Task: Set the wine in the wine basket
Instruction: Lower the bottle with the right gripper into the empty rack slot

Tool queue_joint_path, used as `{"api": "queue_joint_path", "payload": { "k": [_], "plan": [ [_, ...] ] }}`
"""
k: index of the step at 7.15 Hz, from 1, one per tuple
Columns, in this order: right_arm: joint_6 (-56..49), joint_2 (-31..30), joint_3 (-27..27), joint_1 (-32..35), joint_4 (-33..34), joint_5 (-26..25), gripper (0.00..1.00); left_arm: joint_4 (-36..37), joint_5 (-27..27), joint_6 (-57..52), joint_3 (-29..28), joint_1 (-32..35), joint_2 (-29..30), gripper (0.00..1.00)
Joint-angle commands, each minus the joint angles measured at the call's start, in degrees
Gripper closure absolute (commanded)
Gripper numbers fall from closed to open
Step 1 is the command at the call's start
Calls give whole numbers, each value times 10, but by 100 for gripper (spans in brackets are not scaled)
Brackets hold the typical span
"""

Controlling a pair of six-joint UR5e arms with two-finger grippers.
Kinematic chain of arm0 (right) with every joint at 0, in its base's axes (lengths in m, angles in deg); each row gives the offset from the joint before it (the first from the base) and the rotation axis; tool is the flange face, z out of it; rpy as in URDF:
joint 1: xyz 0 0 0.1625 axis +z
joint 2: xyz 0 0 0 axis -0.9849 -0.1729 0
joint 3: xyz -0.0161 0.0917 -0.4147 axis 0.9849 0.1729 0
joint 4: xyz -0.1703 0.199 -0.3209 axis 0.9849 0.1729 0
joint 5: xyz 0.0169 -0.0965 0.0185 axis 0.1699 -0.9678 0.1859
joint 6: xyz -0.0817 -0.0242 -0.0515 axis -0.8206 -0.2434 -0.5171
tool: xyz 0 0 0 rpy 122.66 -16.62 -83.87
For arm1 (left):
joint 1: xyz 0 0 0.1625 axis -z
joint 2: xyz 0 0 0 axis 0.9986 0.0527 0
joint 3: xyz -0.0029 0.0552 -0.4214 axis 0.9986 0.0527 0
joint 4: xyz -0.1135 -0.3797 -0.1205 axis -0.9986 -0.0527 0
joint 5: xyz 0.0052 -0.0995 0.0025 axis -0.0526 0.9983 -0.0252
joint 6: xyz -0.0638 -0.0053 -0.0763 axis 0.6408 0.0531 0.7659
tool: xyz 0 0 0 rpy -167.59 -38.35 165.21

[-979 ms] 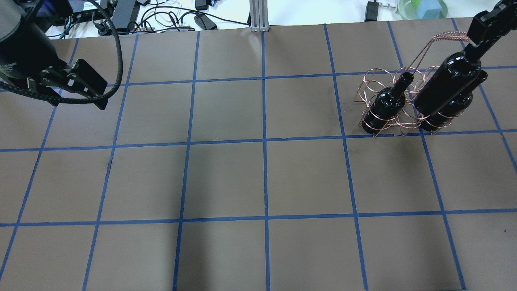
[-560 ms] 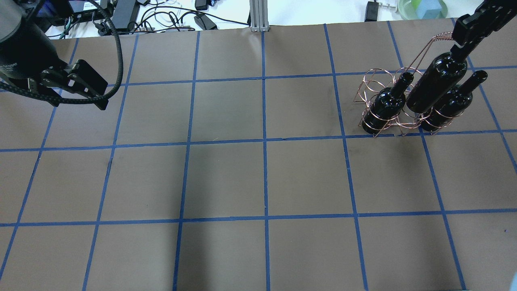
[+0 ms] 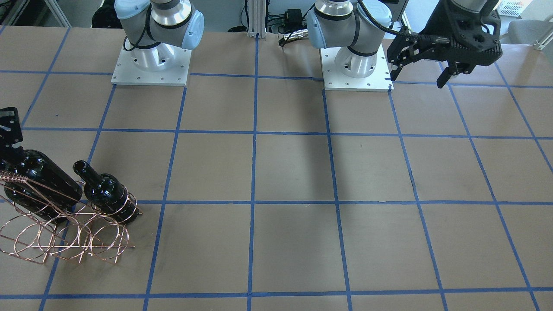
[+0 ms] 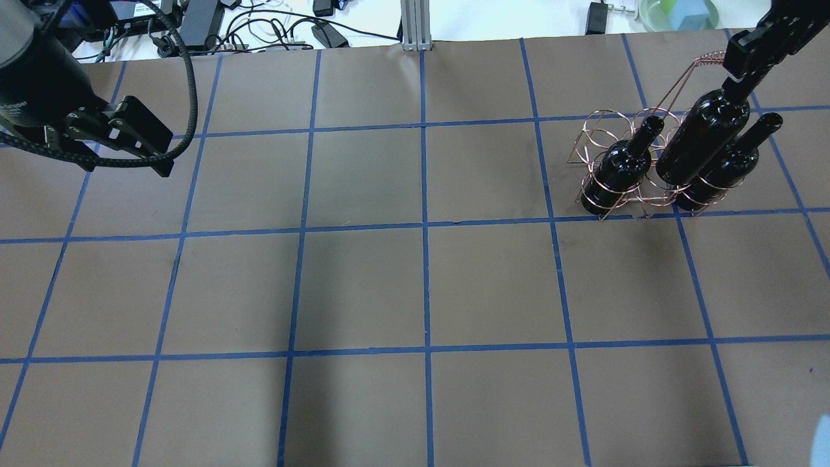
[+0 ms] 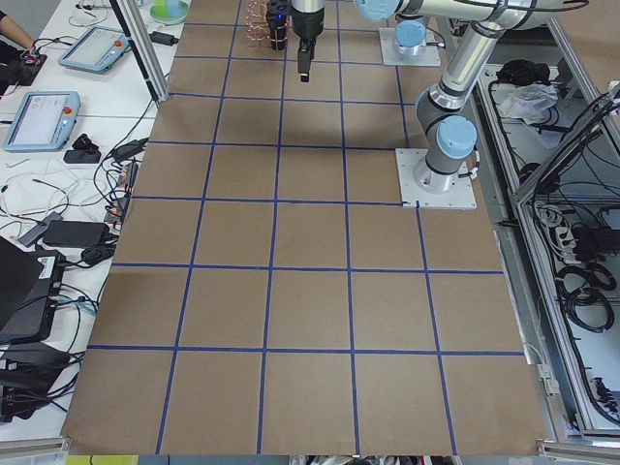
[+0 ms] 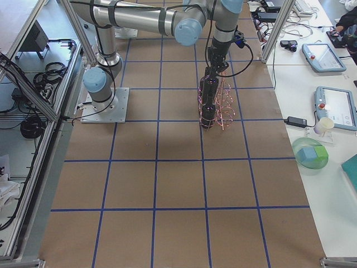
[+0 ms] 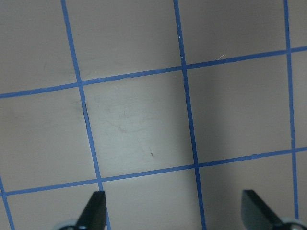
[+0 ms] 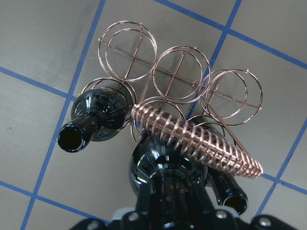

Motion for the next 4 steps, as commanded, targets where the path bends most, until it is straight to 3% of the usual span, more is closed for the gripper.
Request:
{"api": "queue_joint_path", "payload": {
  "k": [1, 4],
  "plan": [
    [0, 1, -1, 0, 0, 2, 100, 0, 0, 0, 0, 0, 0, 0],
    [0, 11, -4, 0, 0, 4, 100, 0, 0, 0, 0, 0, 0, 0]
  ]
}}
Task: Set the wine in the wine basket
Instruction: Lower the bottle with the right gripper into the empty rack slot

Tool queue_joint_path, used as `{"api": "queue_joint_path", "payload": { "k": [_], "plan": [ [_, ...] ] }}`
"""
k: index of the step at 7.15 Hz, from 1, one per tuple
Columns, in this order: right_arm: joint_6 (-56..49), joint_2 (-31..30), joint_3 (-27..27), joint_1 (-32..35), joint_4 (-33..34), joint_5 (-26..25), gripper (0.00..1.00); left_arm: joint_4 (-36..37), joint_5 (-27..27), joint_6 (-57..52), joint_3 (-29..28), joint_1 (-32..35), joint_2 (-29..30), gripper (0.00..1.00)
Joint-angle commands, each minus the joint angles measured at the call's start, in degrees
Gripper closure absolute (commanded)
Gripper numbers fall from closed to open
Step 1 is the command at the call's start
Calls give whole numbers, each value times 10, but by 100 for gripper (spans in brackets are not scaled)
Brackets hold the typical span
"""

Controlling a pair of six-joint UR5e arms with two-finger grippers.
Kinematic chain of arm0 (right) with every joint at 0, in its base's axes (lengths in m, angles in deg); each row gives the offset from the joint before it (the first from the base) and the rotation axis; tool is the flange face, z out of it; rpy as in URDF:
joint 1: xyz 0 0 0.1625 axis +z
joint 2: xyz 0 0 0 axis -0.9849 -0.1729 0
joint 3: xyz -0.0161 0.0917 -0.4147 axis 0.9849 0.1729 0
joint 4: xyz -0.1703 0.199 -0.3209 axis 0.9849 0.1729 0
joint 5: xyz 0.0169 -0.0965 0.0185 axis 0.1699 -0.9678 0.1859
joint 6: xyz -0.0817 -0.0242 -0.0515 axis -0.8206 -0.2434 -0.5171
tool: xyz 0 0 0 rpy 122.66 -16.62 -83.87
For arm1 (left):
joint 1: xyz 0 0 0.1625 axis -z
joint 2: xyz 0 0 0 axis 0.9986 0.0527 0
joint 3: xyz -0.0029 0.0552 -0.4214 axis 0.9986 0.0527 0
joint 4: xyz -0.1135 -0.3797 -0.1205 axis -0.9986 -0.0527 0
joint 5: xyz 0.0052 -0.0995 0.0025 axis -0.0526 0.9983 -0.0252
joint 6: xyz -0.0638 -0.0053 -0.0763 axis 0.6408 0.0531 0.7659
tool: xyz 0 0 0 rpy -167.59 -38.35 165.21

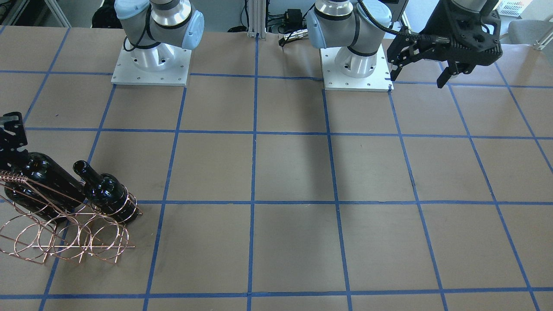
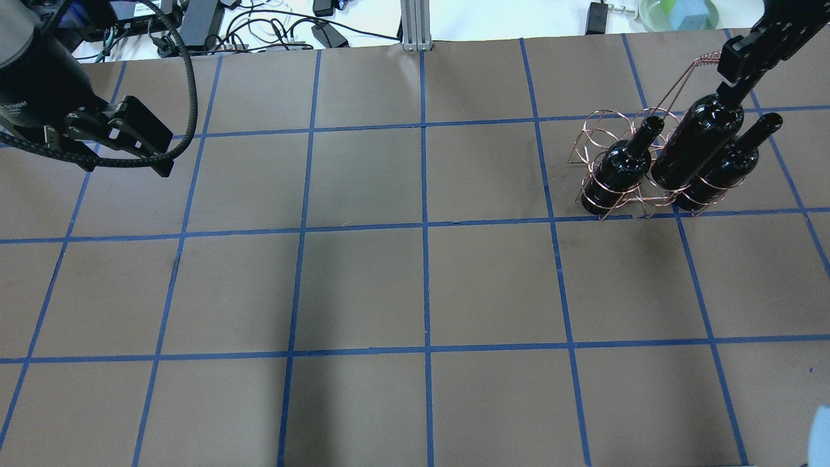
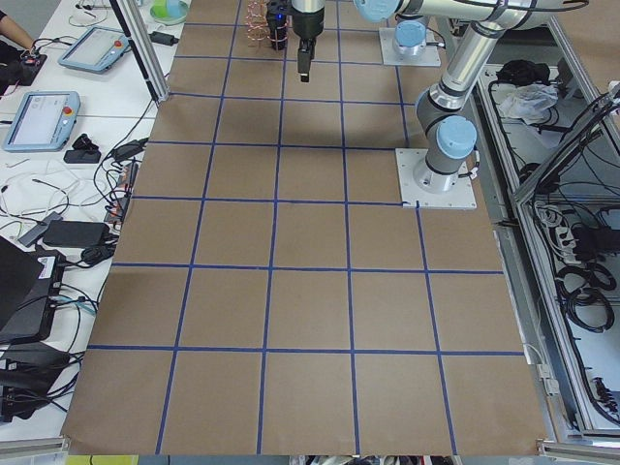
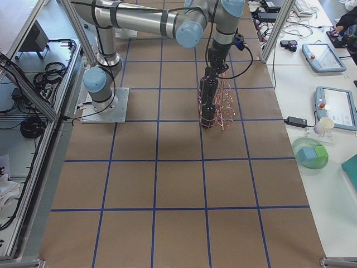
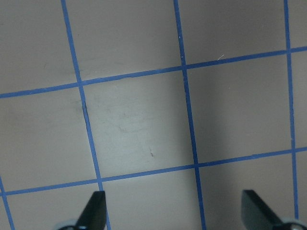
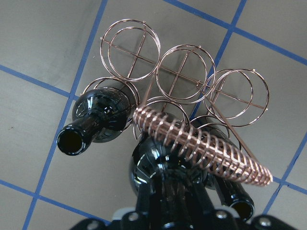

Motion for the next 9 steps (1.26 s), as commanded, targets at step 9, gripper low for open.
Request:
{"api": "queue_joint_path", "payload": {
  "k": [9],
  "plan": [
    [1, 23, -19, 0, 27, 1, 100, 0, 1, -1, 2, 0, 0, 0]
  ]
}}
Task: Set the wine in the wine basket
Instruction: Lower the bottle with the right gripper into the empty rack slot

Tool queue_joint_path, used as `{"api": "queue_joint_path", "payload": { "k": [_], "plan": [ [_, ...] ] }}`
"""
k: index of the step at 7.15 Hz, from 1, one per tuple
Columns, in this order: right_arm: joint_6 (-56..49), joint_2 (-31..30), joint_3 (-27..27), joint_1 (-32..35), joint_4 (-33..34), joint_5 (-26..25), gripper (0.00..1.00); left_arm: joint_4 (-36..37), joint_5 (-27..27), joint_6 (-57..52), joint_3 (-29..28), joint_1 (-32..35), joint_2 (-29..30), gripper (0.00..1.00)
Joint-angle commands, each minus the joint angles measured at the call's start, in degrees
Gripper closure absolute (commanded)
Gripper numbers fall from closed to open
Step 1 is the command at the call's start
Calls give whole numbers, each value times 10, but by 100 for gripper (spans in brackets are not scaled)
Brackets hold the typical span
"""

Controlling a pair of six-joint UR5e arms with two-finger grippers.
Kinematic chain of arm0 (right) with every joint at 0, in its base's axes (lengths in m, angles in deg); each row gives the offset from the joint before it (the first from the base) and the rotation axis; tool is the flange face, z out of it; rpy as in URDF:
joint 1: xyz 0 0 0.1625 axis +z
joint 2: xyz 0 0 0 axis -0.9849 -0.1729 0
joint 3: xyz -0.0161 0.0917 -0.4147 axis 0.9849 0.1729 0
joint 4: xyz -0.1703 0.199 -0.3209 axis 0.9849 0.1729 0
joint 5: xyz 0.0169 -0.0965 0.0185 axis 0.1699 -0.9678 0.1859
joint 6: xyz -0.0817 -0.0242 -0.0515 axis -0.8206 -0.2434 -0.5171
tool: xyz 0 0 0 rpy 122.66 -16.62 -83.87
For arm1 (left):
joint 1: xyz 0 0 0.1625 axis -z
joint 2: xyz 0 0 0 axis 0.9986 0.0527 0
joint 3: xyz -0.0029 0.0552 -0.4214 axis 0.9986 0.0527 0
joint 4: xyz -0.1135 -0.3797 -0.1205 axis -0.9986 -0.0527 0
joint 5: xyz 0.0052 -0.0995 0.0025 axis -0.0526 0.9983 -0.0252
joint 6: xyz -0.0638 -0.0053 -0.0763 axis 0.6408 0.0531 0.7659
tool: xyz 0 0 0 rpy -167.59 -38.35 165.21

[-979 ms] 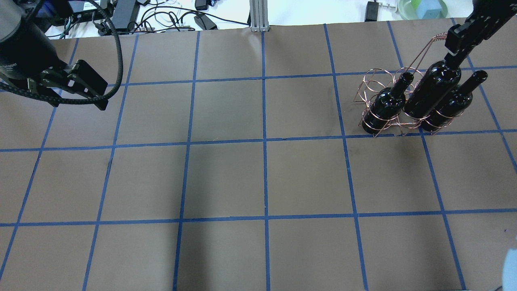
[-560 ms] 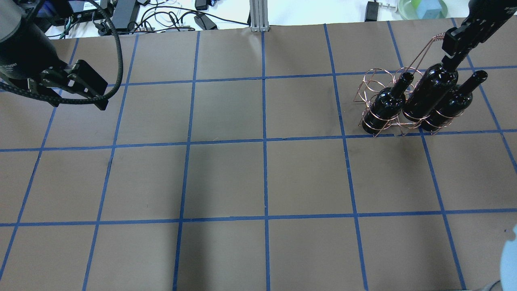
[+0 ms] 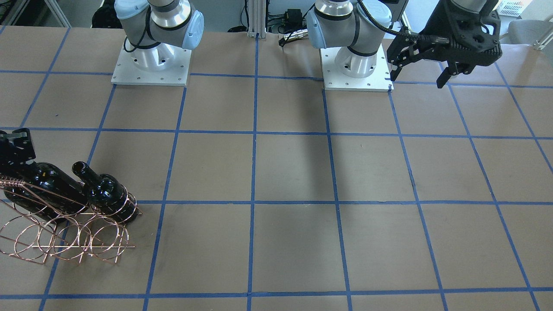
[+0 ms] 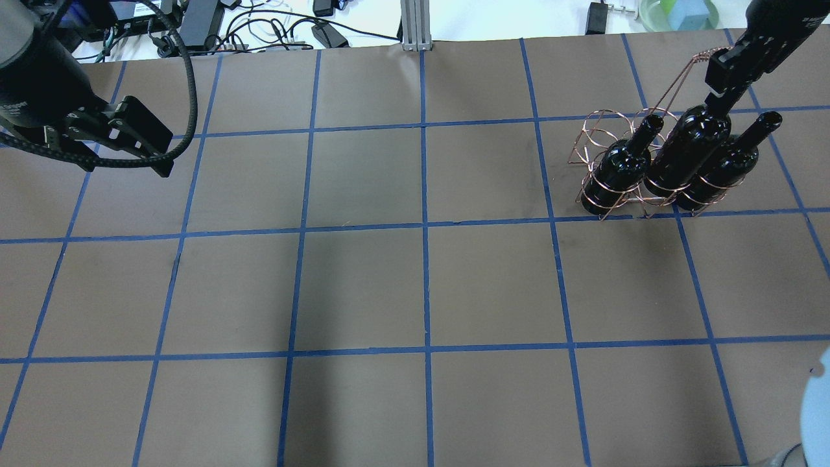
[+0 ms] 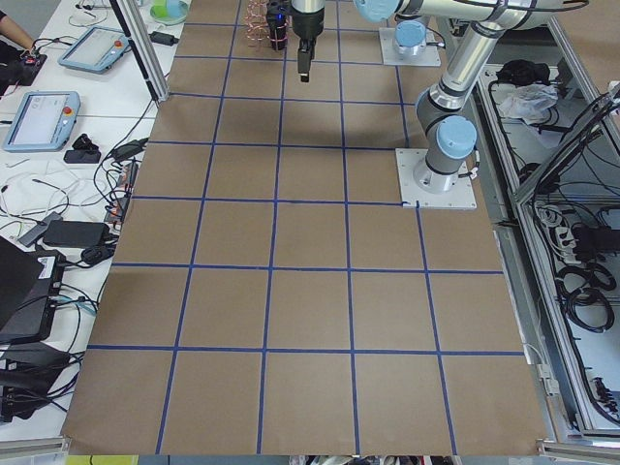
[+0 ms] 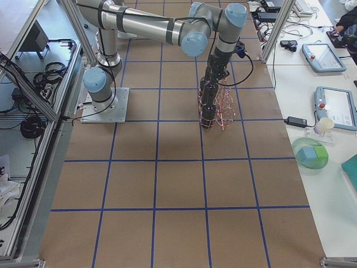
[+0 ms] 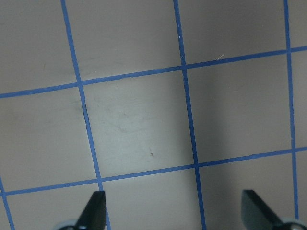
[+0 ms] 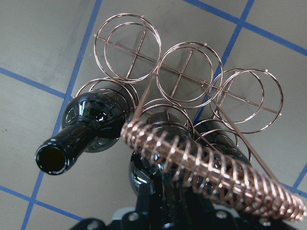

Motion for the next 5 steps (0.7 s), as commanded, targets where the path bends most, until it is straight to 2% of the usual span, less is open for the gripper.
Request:
{"api": "queue_joint_path", "payload": {
  "k": [1, 5],
  "plan": [
    [1, 1, -9, 0, 12, 1, 100, 0, 0, 1, 4, 0, -1, 0],
    [5, 2, -11, 12, 16, 1, 100, 0, 0, 0, 7, 0, -4, 0]
  ]
}}
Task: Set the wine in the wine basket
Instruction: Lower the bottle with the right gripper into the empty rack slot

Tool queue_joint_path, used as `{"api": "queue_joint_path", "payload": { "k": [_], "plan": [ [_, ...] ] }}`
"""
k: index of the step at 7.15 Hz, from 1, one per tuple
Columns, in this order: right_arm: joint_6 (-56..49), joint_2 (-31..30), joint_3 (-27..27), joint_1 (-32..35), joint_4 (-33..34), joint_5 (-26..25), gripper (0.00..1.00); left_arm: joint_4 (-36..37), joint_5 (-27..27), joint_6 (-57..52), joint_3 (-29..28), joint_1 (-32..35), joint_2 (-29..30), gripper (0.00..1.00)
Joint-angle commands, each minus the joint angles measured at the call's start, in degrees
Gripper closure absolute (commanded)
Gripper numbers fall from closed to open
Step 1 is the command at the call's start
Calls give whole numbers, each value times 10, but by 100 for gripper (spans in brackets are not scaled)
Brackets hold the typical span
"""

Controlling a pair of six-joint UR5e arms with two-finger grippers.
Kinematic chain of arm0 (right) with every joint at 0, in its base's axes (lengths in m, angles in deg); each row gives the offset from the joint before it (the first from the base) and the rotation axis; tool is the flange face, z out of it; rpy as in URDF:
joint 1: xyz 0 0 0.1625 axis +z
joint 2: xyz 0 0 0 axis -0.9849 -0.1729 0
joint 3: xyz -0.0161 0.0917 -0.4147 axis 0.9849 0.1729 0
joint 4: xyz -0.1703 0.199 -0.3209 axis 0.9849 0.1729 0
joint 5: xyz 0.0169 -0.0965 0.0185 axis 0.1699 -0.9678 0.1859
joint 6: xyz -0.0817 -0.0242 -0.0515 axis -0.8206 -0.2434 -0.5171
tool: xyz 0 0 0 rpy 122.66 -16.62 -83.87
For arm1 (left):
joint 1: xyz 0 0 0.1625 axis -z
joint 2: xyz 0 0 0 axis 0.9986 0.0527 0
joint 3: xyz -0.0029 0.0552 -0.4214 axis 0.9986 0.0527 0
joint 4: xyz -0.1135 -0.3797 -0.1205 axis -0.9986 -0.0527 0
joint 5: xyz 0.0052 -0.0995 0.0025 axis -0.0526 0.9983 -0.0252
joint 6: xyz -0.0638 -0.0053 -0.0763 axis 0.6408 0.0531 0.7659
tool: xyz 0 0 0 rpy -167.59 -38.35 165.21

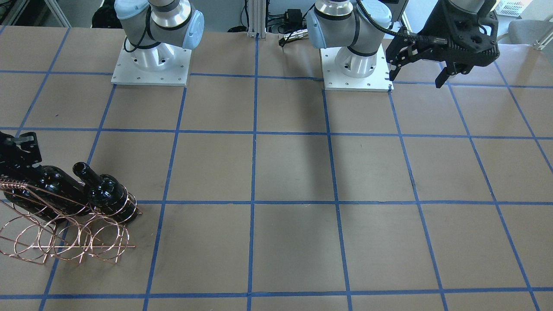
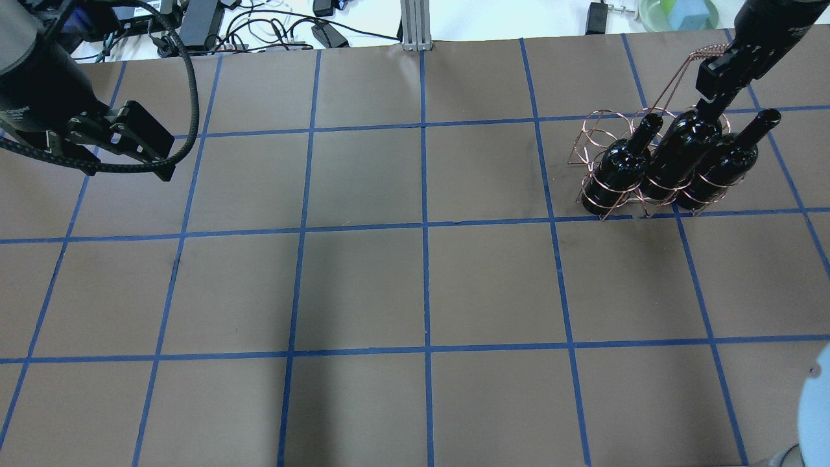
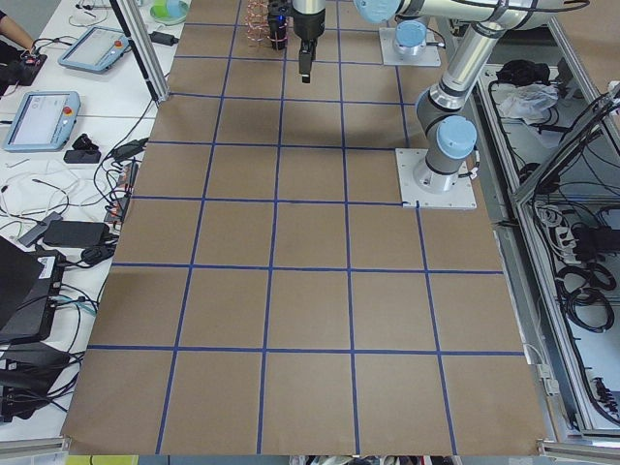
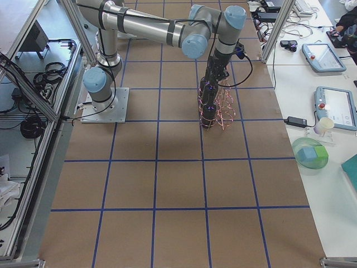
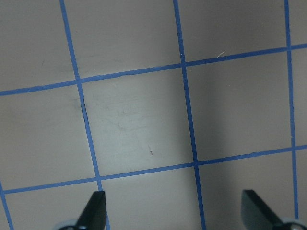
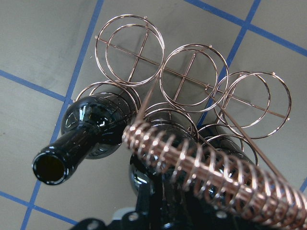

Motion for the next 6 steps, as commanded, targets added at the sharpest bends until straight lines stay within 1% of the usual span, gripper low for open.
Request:
{"api": "queue_joint_path", "payload": {
  "k": [1, 3, 6],
  "plan": [
    [-1, 1, -1, 4, 2, -1, 100, 1, 0, 0, 2, 0, 0, 0],
    [-3, 6, -20, 3, 28, -2, 100, 1, 0, 0, 2, 0, -1, 0],
    [0, 8, -28, 3, 34, -2, 100, 0, 0, 0, 3, 0, -2, 0]
  ]
}}
